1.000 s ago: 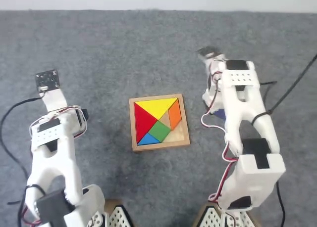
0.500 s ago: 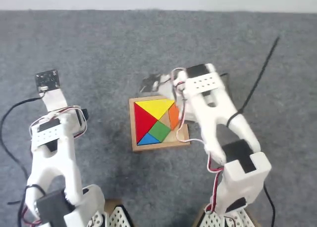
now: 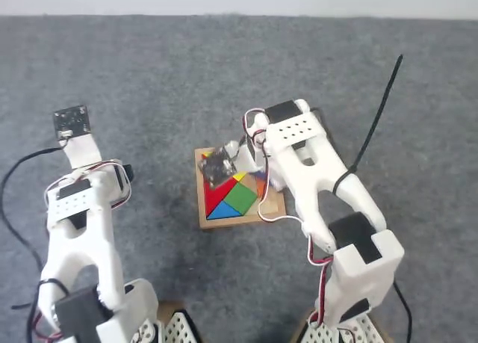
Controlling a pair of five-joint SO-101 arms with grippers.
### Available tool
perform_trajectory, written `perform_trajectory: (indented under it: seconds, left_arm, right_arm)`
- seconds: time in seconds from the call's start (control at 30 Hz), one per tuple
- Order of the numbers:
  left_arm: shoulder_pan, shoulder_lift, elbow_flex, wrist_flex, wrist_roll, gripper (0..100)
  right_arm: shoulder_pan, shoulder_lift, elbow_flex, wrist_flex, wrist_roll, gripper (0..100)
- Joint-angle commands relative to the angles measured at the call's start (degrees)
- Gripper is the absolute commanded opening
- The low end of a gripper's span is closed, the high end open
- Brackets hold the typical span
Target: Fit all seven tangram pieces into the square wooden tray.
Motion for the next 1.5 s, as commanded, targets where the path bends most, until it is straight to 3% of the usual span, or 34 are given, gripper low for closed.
perform_trajectory:
  seconds: [0.0,0.23,0.77,1.0,1.2,1.3,1.47]
  left_arm:
    - [0.5,-1.4,-0.8,-1.3,-0.9,23]
    - [0.5,-1.4,-0.7,-1.3,-0.9,23]
    - [0.5,-1.4,-0.7,-1.3,-1.0,23]
    - [0.5,-1.4,-0.7,-1.3,-1.0,23]
    - [0.5,-1.4,-0.7,-1.3,-1.0,23]
    - [0.5,-1.4,-0.8,-1.3,-1.0,23]
    - [0.5,-1.4,-0.8,-1.3,-1.0,23]
  right_arm:
    - [-3.8,0.5,-0.6,7.5,7.9,12.2]
    - [-10.1,2.3,-0.8,10.0,8.5,12.2]
    - [-9.0,2.9,-0.5,5.8,12.8,13.3]
    - [-7.4,2.4,-0.7,5.6,12.8,25.9]
    - [-6.5,1.7,-2.2,6.0,12.2,22.4]
    - [-5.8,-1.5,-5.5,6.5,2.8,19.7]
    - [-4.4,-11.7,-10.3,6.5,-21.2,16.0]
